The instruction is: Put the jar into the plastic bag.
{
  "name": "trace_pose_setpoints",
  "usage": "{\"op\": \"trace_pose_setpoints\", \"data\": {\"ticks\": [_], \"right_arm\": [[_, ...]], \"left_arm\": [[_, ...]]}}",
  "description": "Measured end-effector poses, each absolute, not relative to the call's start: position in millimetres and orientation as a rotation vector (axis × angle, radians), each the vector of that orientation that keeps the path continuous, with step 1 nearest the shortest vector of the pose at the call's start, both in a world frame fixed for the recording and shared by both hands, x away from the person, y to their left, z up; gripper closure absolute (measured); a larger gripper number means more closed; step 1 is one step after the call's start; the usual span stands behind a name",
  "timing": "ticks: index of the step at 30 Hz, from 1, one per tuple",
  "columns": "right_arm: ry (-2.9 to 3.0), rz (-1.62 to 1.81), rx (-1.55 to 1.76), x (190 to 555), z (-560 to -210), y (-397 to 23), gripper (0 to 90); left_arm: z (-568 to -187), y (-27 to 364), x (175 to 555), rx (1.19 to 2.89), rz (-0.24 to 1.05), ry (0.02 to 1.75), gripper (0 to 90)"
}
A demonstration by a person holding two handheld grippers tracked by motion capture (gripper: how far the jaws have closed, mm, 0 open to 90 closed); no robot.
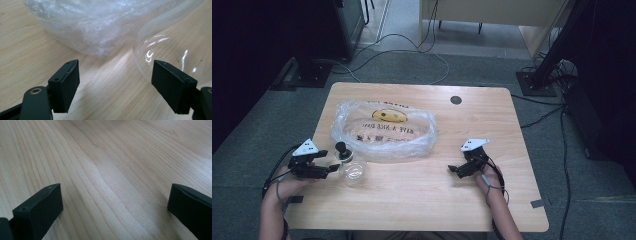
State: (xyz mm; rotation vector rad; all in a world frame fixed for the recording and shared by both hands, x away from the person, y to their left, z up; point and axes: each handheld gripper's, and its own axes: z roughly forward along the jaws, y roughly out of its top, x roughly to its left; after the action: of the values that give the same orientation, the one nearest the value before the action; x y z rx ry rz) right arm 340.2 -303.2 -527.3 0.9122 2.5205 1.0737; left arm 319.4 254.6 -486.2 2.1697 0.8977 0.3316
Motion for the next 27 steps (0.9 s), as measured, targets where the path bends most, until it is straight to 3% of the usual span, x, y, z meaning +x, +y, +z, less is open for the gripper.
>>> {"op": "trace_pose_setpoints", "data": {"ticks": [27], "right_arm": [[2.531,1.075,0.897,342,-527,-303,0.0]], "left_arm": [[-455,233,301,2.033,0.264,0.698,23.1]]}}
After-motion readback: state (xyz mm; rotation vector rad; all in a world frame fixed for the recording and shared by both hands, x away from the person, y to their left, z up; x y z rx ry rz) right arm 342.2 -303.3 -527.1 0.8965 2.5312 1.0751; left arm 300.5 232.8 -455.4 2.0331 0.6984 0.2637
